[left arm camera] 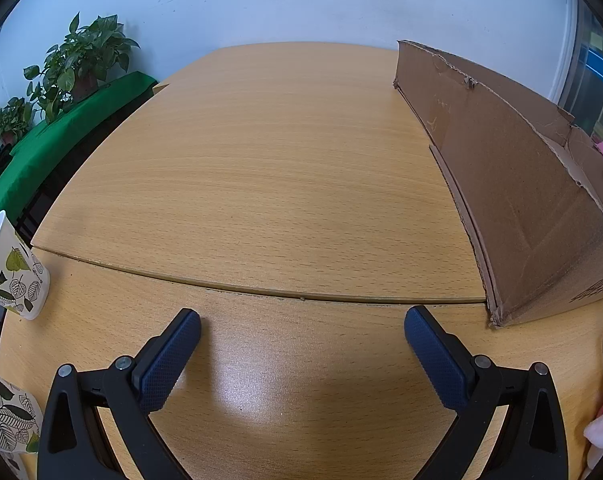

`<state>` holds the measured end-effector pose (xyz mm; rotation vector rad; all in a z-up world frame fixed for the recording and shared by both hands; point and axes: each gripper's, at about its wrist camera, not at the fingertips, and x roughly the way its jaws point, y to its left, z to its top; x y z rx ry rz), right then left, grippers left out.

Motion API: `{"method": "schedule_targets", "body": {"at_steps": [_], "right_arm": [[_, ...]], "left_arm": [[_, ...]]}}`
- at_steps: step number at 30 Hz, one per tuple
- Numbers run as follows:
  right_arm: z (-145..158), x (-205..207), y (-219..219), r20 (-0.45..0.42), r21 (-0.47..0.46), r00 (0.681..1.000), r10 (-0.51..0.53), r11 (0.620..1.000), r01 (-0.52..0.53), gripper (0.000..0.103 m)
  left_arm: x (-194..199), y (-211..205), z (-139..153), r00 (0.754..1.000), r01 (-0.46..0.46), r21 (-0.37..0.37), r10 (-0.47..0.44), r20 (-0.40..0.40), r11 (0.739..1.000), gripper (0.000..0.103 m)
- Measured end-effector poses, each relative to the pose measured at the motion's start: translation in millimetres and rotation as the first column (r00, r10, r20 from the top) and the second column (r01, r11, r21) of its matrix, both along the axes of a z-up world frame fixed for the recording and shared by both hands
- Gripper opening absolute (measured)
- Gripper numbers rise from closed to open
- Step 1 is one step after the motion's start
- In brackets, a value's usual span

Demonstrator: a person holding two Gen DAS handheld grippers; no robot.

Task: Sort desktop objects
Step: 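Grasp the pink-and-teal plush pig with the right gripper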

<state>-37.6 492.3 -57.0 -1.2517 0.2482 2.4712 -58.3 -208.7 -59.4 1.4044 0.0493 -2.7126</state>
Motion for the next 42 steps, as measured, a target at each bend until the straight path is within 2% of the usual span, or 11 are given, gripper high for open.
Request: {"method": "schedule_targets", "body": {"at_steps": [6, 9, 11, 14, 19, 22, 25, 27, 33, 38, 42], "right_arm": [[7, 18, -8, 0.076, -0.045, 0.997, 0.029, 0.999, -0.025, 0.102], [38, 54, -43, 0.007, 0.023, 0.994, 0.106, 0.994, -0.106, 0.102], [68, 84, -80, -0.046, 0.043, 0.974, 0.223, 0.974, -0.221, 0.102], [115, 131, -145, -0.165, 0.014, 0.898, 0.408, 0.911, -0.411, 0.102], [151, 196, -269, -0.266, 0.038, 0.697, 0.666, 0.729, -0.683, 0.102], [137, 206, -323, -0.257, -0.035, 0.618, 0.743, 0.632, -0.774, 0.102], [108, 198, -364, -0.19, -0.079, 0.6, 0.777, 0.597, -0.798, 0.102], [87, 189, -376, -0.142, -0.142, 0.597, 0.79, 0.581, -0.802, 0.101], [48, 189, -412, 0.008, -0.109, 0.568, 0.823, 0.566, -0.817, 0.092], [55, 198, -416, -0.06, -0.15, 0.588, 0.807, 0.575, -0.804, 0.08], [85, 201, -417, -0.164, -0.158, 0.589, 0.791, 0.569, -0.807, 0.077]], "left_arm": [[29, 7, 14, 0.998, 0.0, 0.03, -0.002, 0.068, 1.0, 0.102], [76, 20, 57, 0.997, 0.068, 0.147, -0.063, -0.042, 0.987, 0.102], [111, 33, 94, 0.982, 0.157, 0.265, -0.121, -0.146, 0.951, 0.102], [138, 63, 125, 0.961, 0.265, 0.423, -0.203, -0.186, 0.867, 0.103], [151, 125, 119, 0.934, 0.351, 0.526, -0.33, -0.136, 0.775, 0.102], [144, 147, 87, 0.931, 0.331, 0.542, -0.361, -0.054, 0.772, 0.099], [142, 160, 59, 0.918, 0.323, 0.596, -0.397, -0.008, 0.735, 0.076], [143, 162, 46, 0.916, 0.314, 0.643, -0.4, -0.013, 0.698, 0.076], [148, 175, 48, 0.9, 0.371, 0.591, -0.434, -0.039, 0.716, 0.066], [164, 182, 78, 0.894, 0.419, 0.489, -0.441, -0.075, 0.765, 0.061], [164, 173, 119, 0.887, 0.454, 0.454, -0.434, -0.154, 0.767, 0.06]]}}
